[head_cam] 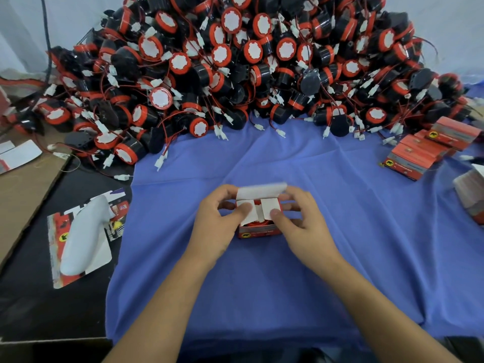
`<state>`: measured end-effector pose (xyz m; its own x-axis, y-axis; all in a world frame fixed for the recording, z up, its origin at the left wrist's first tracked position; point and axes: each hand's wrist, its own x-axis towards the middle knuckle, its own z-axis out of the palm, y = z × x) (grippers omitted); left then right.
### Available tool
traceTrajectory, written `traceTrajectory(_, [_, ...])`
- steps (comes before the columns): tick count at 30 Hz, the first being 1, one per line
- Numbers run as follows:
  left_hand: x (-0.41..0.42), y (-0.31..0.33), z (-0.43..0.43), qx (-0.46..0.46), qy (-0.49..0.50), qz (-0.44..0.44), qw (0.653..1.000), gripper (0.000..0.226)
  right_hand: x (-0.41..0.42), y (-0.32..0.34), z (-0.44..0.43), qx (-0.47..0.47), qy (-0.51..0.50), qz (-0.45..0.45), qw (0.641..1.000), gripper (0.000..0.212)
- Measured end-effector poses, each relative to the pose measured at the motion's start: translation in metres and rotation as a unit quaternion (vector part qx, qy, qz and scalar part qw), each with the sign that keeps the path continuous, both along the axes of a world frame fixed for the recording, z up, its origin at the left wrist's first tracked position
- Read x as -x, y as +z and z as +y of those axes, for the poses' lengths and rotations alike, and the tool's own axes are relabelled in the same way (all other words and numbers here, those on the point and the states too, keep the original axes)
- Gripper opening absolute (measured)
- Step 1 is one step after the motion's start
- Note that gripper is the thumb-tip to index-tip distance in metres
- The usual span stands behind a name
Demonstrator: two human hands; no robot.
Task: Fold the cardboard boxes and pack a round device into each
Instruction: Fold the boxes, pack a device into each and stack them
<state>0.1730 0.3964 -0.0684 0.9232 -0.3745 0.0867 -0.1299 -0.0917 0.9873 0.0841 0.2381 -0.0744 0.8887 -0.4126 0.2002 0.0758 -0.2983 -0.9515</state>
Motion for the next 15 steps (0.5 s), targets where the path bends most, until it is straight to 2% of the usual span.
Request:
traceTrajectory(2, [-0.001, -0.001, 0.0, -0.001, -0.001, -0.002, 1.0, 0.03, 0.005, 0.001, -0.004, 0.015, 0.024, -0.006, 1.0, 0.033])
traceTrajectory(4, [-0.001, -0.001, 0.002, -0.017, -0.009, -0.026, 0.999, 0.035, 0.011, -0.001, -0.01, 0.024, 0.063, 0.001, 0.998, 0.029])
traceTrajectory(7, [0.001, 0.0, 0.01, -0.059, -0.052, -0.059, 0.995, 0.028, 0.018, 0.001, -0.016, 0.019, 0.101, 0.019, 0.995, 0.028])
traceTrajectory(9, [0.001, 0.0, 0.022, -0.061, -0.095, -0.021, 0.993, 0.021, 0.02, 0.003, -0.017, 0.007, 0.111, 0.03, 0.993, 0.033])
traceTrajectory(12, [0.003, 0.0, 0.042, -0.057, -0.173, 0.018, 0.983, 0.046, 0.021, -0.001, -0.018, 0.035, 0.111, 0.034, 0.993, 0.046])
traceTrajectory(15, [0.011, 0.0, 0.045, -0.084, -0.171, -0.042, 0.981, 0.061, 0.019, -0.004, -0.019, 0.08, 0.115, 0.013, 0.99, 0.05])
